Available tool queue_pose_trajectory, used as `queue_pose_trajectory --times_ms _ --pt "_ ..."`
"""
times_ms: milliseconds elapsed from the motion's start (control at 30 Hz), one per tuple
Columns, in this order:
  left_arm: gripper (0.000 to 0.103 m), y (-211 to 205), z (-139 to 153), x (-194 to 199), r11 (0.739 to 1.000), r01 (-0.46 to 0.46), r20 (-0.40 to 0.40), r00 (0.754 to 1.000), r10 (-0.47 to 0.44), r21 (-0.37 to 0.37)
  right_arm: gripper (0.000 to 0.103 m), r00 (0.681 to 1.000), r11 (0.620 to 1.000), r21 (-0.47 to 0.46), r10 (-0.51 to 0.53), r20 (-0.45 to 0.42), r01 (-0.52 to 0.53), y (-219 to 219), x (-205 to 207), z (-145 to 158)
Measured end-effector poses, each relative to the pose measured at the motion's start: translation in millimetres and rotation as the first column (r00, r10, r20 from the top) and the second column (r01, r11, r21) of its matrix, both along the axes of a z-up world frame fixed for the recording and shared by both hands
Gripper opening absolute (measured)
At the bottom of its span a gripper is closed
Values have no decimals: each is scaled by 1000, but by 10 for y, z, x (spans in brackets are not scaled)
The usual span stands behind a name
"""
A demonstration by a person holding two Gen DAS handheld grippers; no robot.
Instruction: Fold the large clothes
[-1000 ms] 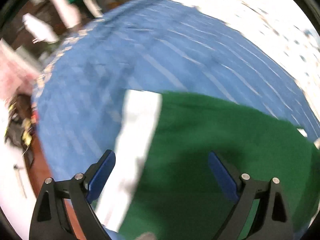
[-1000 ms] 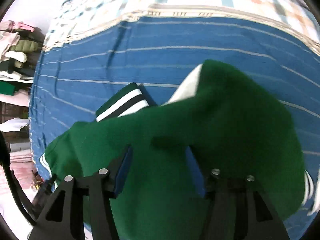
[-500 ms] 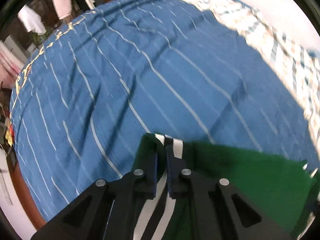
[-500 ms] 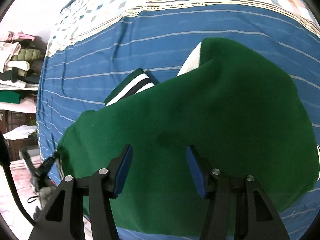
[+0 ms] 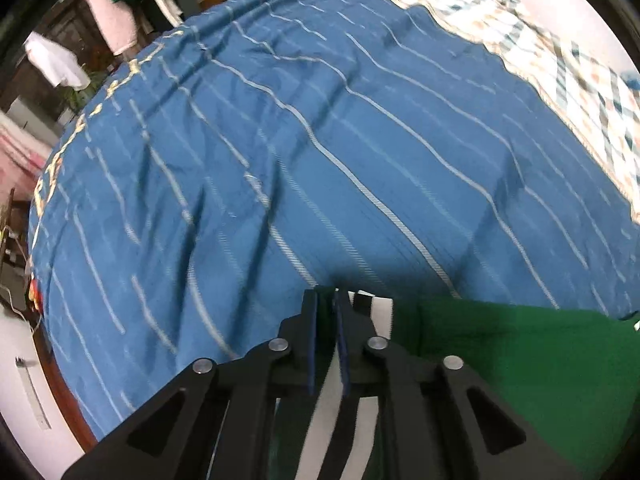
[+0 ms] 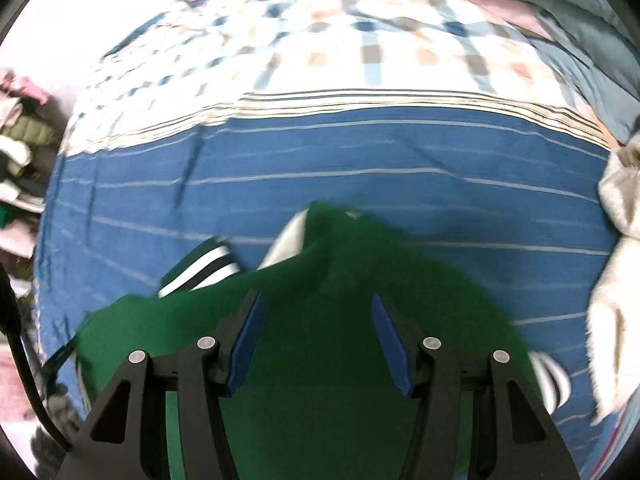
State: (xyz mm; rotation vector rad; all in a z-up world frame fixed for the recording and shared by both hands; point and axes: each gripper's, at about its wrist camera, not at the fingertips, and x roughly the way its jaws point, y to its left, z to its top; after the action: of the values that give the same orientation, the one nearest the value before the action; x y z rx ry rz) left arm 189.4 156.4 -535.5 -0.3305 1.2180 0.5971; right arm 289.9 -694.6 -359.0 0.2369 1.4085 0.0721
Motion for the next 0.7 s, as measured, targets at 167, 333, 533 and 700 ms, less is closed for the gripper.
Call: queue_pose_trajectory --times_ms 167,333,533,700 --pt "12 59 -27 -12 999 -33 5 999 33 -14 32 994 998 -32 59 -97 -62 1 388 -560" --pt "55 43 55 -34 999 -46 22 999 45 19 33 983 990 -95 91 -158 -106 150 647 -873" --pt "90 36 487 -653 993 -119 85 989 117 14 61 987 986 -92 134 -89 -142 193 438 -369" --pt "90 -142 636 -1699 929 -336 126 926 356 -152 64 989 992 31 127 -76 -125 185 -130 -70"
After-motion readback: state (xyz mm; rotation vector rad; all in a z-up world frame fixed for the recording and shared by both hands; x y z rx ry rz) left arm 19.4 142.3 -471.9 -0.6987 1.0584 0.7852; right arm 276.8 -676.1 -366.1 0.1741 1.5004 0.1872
